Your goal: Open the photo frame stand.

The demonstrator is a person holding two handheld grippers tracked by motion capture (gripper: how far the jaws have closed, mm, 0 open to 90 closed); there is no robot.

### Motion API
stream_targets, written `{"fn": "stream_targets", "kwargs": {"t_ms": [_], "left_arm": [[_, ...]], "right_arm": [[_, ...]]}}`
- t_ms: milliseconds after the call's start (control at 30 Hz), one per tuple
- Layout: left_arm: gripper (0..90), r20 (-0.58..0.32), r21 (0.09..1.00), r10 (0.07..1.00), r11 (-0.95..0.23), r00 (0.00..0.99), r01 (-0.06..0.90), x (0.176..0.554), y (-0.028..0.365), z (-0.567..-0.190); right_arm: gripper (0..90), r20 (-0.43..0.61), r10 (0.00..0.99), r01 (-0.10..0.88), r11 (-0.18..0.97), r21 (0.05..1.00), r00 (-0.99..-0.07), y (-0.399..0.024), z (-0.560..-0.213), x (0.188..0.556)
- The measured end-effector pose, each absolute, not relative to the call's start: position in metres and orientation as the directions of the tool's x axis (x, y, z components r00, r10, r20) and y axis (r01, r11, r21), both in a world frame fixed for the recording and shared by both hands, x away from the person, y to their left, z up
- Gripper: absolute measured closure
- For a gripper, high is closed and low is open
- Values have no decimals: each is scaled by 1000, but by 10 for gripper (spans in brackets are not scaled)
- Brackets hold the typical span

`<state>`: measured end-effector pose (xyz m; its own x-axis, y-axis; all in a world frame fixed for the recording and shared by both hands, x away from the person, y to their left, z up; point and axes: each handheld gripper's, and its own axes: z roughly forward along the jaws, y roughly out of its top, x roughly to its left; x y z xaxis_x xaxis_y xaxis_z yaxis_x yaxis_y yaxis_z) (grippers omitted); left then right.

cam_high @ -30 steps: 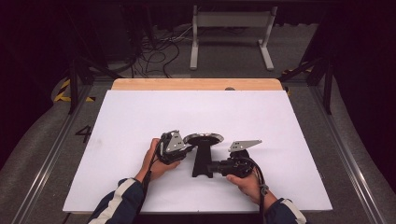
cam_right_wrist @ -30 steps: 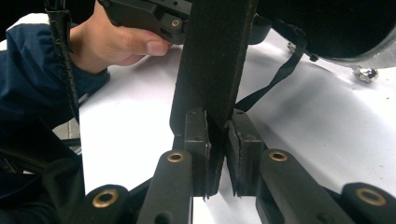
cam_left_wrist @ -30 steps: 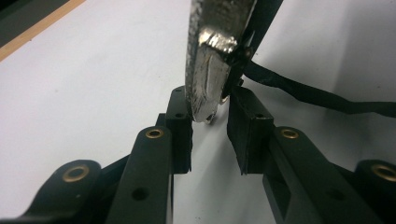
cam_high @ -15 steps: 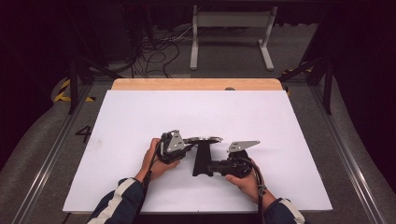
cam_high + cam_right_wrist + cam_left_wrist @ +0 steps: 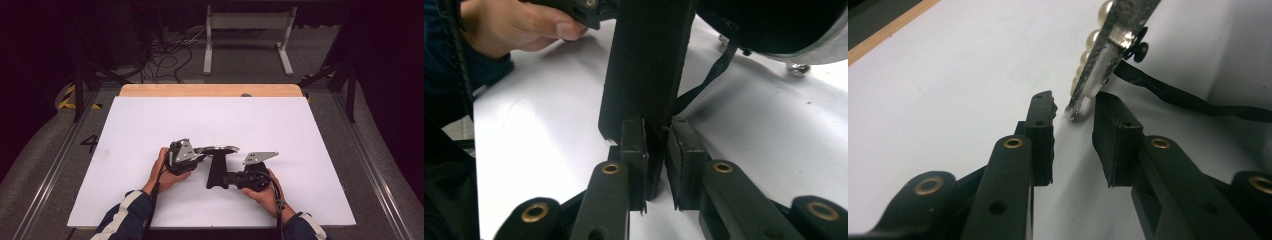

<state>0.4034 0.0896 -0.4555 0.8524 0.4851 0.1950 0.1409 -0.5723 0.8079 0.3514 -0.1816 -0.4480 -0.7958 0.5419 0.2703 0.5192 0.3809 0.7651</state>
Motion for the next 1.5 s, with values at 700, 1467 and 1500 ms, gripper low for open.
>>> {"fn": "stream_targets", "kwargs": {"t_ms": [700,1467,1500], "left_arm": [[614,166,837,481,-531,861,135,403,97,-450],[741,160,829,482,-539,861,148,402,88,-453],[741,161,828,482,-540,861,148,402,88,-453]], "right_arm": [[900,78,602,362,367,857,-794,-175,-419,319],[900,-126,663,298,488,820,-738,-80,-450,303],[900,-126,668,309,493,813,-734,-80,-451,303]]}}
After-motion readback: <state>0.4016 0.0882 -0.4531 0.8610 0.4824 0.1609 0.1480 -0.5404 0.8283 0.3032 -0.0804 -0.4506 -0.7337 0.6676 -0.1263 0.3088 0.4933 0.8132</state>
